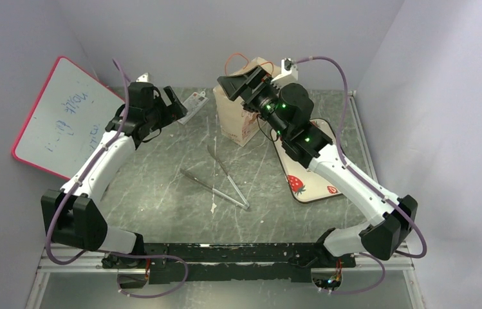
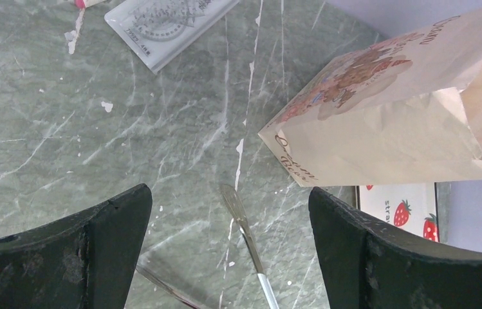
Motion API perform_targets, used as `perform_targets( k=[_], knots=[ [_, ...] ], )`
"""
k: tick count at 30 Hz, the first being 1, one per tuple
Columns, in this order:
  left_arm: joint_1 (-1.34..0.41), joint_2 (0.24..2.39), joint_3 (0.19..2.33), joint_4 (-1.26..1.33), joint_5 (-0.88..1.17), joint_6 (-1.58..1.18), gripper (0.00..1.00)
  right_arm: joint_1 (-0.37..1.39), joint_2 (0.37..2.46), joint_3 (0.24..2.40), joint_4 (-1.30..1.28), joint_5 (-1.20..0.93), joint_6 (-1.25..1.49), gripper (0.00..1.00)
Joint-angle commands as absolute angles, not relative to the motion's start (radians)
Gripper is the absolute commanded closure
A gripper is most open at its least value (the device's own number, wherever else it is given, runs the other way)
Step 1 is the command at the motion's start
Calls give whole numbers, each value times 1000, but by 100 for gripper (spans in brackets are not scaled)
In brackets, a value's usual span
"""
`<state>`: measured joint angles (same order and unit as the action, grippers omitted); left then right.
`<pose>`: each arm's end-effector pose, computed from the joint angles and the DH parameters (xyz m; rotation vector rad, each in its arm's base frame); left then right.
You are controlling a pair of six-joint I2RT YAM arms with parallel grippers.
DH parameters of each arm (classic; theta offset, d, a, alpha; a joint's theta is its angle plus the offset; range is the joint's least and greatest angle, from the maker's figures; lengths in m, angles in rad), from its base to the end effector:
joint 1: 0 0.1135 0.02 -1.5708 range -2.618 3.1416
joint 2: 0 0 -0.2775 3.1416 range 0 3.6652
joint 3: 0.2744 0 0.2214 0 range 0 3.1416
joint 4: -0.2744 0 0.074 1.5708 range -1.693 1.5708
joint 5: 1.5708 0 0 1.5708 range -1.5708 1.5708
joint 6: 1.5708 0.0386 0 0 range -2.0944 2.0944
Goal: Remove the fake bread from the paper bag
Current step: Pick up the clamp at the center of the board.
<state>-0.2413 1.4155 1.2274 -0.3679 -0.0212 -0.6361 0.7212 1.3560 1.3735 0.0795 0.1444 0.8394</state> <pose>0.2850 -0.0693 0.3473 -0.4375 2.1224 -0.4909 0.2174 0.1837 0.4592 0.2191 1.5702 1.1440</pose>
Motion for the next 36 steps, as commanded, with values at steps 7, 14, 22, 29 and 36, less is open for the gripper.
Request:
perform_targets(
  k=[7,14,22,29,36],
  knots=[
    [-247,1374,1221,-354,-15,-624,3,723,1370,1422,153,5,908,0],
    [-247,1417,1293,-401,-27,-606,3,712,1366,1433,-14,65,716,0],
    [-247,1477,1340,-396,-46,-556,3,724,1468,1378,-300,101,495,0],
    [-247,1537,1305,-314,-23,-532,3,769,1502,1202,-340,223,298,0],
    [-244,1609,1348,-263,36,-506,3,812,1477,1036,-288,210,192,0]
  ],
)
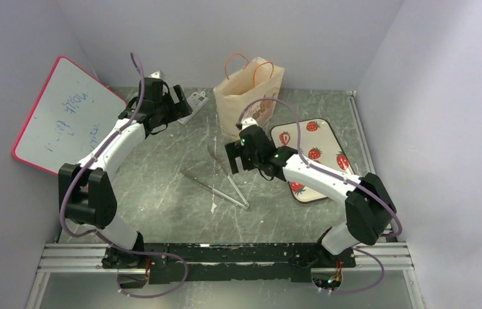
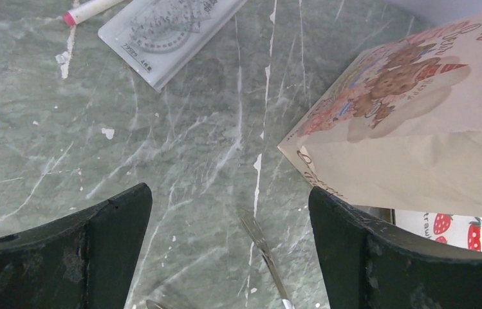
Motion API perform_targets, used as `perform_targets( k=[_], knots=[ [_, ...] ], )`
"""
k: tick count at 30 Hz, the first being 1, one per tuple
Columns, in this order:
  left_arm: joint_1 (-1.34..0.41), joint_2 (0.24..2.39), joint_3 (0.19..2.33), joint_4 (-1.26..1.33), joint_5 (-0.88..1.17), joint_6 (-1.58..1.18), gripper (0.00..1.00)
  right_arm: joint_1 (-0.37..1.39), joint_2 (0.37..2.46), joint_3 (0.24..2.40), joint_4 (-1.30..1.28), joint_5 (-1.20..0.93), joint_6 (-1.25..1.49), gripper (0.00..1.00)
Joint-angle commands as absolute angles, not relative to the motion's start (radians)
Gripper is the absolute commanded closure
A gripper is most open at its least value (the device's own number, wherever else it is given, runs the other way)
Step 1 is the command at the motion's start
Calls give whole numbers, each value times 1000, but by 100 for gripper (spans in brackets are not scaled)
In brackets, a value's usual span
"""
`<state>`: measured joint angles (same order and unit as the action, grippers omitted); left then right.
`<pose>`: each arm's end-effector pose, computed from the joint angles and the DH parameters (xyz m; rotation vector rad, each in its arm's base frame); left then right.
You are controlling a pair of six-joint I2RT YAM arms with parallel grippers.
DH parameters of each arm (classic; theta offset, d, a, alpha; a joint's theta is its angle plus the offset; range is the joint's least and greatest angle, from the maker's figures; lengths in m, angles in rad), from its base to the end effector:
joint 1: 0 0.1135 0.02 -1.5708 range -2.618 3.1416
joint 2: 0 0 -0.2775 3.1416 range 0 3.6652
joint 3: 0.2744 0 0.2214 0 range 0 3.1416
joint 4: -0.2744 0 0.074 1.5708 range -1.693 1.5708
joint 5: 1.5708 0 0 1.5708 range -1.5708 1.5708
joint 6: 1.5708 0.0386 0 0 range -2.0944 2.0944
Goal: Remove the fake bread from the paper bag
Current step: Pick up the clamp at the center of the board.
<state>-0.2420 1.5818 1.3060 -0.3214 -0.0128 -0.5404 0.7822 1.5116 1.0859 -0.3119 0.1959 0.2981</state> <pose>0.3278 -0.0804 0.3274 -0.3345 2.1750 -0.4311 0.2218 0.2098 0.2819 -0.4565 2.2683 0.3312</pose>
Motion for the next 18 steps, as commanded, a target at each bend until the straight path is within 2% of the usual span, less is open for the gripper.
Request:
perform_targets(
  k=[1,7,18],
  knots=[
    [-244,1615,1361,-258,42,-502,3,835,1480,1024,-298,217,179,0],
    [-244,1639,1404,-267,75,-498,3,979,1487,919,-291,270,163,0],
    [-243,1650,1453,-287,108,-447,3,986,1551,843,-131,242,102,0]
  ],
)
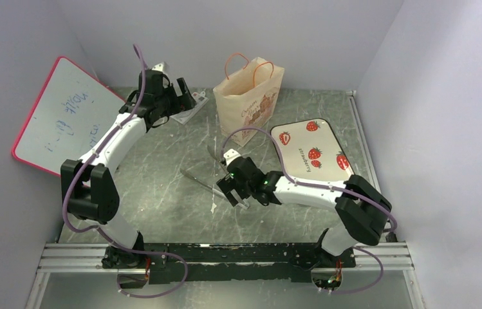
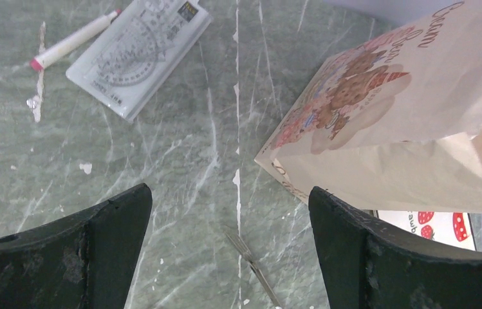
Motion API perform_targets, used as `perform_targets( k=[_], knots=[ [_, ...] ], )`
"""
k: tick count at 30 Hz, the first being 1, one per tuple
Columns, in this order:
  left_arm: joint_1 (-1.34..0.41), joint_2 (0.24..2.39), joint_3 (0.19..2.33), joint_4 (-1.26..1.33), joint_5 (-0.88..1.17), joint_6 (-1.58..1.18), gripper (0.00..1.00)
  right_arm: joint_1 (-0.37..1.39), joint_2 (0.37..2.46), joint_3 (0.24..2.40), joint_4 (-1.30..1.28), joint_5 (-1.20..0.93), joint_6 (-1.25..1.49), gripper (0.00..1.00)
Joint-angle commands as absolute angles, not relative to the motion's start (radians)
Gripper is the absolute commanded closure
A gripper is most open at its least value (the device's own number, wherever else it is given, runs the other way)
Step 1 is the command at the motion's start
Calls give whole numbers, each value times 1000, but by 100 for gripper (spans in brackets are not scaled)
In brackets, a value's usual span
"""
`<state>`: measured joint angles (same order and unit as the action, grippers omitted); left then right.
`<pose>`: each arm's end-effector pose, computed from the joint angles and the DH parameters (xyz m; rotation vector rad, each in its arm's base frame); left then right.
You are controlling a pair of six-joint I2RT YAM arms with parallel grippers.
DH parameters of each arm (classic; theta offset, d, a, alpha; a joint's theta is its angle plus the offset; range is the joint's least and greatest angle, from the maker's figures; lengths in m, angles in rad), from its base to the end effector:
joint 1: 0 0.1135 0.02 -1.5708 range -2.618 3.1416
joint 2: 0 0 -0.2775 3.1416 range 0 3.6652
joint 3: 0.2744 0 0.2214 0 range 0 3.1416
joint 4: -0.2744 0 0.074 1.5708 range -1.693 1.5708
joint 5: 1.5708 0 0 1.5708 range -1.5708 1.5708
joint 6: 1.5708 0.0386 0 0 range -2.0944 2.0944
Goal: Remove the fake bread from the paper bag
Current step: Pick up the clamp at the center of the board.
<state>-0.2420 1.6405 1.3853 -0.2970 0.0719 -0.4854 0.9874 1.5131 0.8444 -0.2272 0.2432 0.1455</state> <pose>0.3454 -0.0881 0.3356 -0.2195 2.1523 -0.5024 0.1609 0.2269 0.2185 -0.9013 2.2692 0.2078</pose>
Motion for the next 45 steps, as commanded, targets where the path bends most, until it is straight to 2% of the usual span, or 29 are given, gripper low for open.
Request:
perform_targets(
  k=[1,10,27,32,40,45],
  knots=[
    [-242,1655,1465,-294,108,-444,3,986,1561,843,-121,232,98,0],
    [-208,1693,1555,-309,161,-451,3,989,1589,818,-63,186,85,0],
    [-174,1736,1565,-204,240,-425,3,967,1706,752,154,128,80,2],
    [-167,1747,1560,-121,249,-418,3,963,1742,725,220,99,81,13],
    [-144,1811,1605,45,326,-432,3,963,1725,693,230,110,123,43],
    [-144,1851,1672,102,425,-427,3,967,1640,693,157,140,173,46]
  ],
)
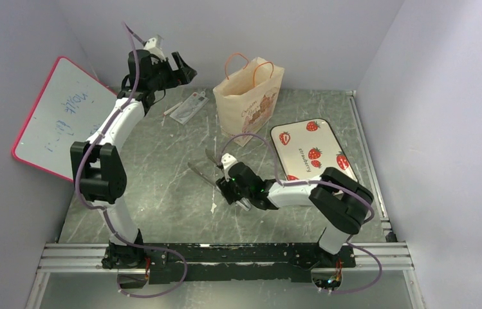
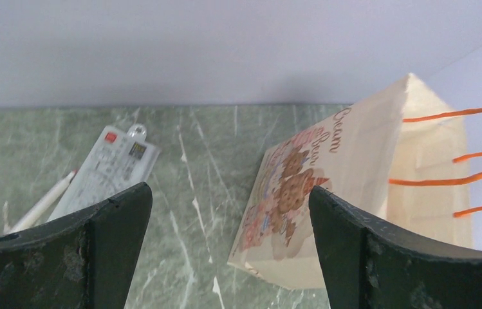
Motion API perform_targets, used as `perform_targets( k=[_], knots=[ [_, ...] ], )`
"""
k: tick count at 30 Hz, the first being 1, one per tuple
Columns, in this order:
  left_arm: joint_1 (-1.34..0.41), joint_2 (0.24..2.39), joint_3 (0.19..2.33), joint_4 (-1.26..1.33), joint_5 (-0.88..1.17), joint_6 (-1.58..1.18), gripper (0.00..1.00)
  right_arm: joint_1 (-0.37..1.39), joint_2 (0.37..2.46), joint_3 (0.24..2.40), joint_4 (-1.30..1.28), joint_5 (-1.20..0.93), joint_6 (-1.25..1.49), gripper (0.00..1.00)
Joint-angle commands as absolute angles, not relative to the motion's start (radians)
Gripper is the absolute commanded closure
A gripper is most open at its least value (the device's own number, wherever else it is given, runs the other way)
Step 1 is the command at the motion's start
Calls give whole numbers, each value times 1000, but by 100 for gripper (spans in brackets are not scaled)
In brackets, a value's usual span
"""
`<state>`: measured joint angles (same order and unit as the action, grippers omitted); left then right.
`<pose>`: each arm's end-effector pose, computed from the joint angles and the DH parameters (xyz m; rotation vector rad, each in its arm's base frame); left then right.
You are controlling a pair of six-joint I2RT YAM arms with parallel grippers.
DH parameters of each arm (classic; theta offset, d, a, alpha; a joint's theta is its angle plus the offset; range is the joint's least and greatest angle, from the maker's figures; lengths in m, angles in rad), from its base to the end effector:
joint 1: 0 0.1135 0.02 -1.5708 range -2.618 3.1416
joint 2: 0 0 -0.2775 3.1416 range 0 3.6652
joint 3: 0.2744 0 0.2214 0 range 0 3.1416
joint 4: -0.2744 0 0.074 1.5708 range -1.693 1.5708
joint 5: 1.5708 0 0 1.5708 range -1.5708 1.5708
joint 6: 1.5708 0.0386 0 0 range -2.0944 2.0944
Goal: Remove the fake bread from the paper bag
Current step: Pick up the clamp at the center of the board.
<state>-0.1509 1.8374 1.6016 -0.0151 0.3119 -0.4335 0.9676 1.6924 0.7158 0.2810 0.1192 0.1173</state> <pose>0.4150 -0.0751 0.3622 -0.0371 1.8649 -0.6927 0.1790 0.2518 0.1740 -0.8893 2.1198 0.4375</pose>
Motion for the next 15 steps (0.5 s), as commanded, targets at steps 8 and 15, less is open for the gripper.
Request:
perform_targets(
  k=[8,15],
  knots=[
    [-145,1890,1728,151,648,-411,3,988,1533,722,5,161,260,47],
    [-201,1892,1727,115,753,-272,3,1004,1490,730,-71,179,299,47]
  ],
)
